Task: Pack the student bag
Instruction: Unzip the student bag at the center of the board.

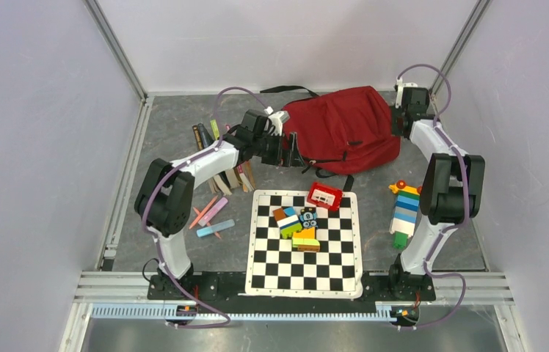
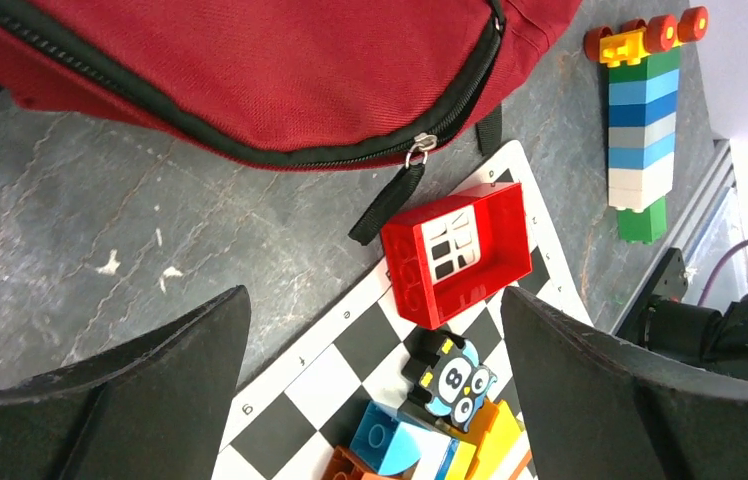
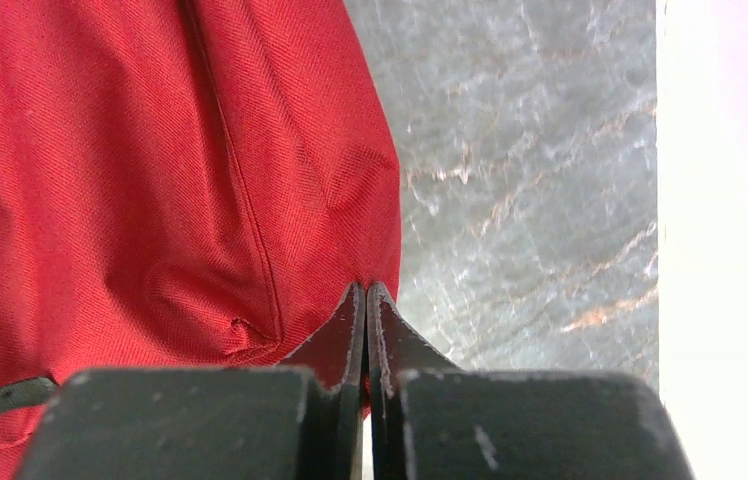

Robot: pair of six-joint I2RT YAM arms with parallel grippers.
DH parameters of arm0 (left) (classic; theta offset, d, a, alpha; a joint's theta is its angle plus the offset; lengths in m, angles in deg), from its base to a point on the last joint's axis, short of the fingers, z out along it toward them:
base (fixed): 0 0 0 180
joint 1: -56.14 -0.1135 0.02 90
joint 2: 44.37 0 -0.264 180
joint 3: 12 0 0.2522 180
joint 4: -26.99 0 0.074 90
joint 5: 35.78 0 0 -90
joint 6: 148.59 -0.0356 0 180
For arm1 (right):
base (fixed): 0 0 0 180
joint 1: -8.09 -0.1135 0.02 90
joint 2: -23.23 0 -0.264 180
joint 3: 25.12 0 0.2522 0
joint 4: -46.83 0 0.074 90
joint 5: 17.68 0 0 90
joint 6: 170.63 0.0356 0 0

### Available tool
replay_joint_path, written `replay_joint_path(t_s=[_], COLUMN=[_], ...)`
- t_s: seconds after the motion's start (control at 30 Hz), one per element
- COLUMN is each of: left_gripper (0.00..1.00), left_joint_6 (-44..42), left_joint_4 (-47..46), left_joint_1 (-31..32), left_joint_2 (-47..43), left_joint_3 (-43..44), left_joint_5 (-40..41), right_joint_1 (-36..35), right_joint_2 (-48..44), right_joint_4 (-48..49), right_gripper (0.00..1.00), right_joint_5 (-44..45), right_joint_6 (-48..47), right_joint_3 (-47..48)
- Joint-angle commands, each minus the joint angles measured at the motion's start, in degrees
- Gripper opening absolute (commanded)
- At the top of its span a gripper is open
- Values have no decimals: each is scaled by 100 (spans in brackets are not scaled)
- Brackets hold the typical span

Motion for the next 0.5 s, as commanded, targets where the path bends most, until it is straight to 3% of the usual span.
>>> replay_joint_path(t_s=[0.0, 0.23, 0.47], left_gripper=[98, 83, 79], left_joint_6=[-44, 134, 322], left_joint_4=[-259, -574, -699], left_joint_1=[78, 161, 319], left_joint_2=[276, 736, 1356], left_joint_3=[416, 478, 980], left_joint_5=[-523, -745, -747], right_joint_1=[26, 67, 87], right_joint_2=[174, 226, 139], right_joint_4=[396, 354, 354], right_gripper=[0, 0, 0], right_joint_5=[-248, -437, -667], right_joint_6=[-254, -104, 10], right_joint_3=[589, 650, 606])
